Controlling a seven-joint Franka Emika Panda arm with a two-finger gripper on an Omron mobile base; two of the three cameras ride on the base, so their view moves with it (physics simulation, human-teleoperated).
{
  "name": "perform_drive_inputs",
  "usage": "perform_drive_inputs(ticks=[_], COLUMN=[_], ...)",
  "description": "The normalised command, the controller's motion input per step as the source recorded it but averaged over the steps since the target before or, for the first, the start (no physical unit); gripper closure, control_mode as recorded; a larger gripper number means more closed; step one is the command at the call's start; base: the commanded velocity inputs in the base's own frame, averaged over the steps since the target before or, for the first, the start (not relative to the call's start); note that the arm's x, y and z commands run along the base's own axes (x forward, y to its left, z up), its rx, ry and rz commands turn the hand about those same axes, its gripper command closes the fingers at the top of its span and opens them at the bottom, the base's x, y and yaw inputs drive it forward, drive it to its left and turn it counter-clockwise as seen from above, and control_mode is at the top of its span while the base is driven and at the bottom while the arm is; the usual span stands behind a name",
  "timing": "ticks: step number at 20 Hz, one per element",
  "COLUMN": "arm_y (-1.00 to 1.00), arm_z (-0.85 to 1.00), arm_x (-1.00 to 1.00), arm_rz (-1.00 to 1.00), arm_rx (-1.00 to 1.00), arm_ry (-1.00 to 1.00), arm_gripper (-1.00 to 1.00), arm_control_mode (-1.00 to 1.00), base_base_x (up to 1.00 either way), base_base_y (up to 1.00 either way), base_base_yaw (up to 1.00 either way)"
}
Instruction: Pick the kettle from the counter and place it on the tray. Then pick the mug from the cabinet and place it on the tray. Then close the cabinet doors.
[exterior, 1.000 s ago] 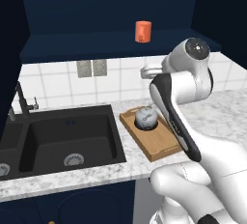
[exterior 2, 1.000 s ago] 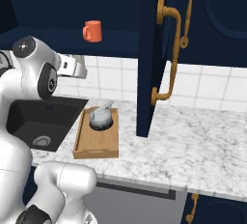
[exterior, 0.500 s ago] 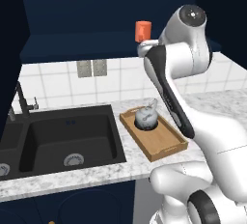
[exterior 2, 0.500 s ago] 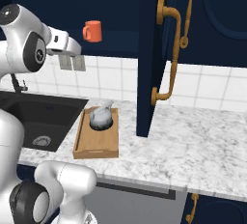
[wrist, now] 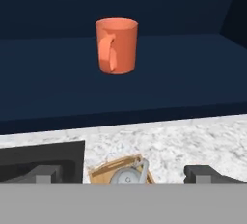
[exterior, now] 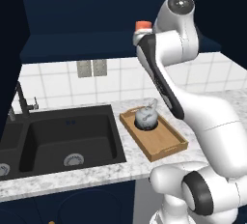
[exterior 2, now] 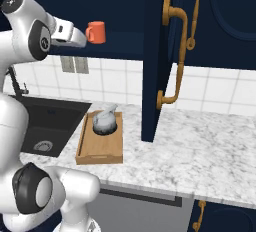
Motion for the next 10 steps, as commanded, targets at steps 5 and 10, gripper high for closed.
perform_drive_inputs(ticks=[5,10], arm_y=[0.05,0.0], arm_z=[0.07,-0.07], arm_x=[0.51,0.48], arm_rz=[-0.09,-0.09], arm_rx=[0.0,0.0], arm_ry=[0.0,-0.02], arm_gripper=[-1.0,-1.0], arm_control_mode=[-1.0,-1.0], base_base_x=[0.0,0.0], base_base_y=[0.0,0.0], base_base_yaw=[0.0,0.0])
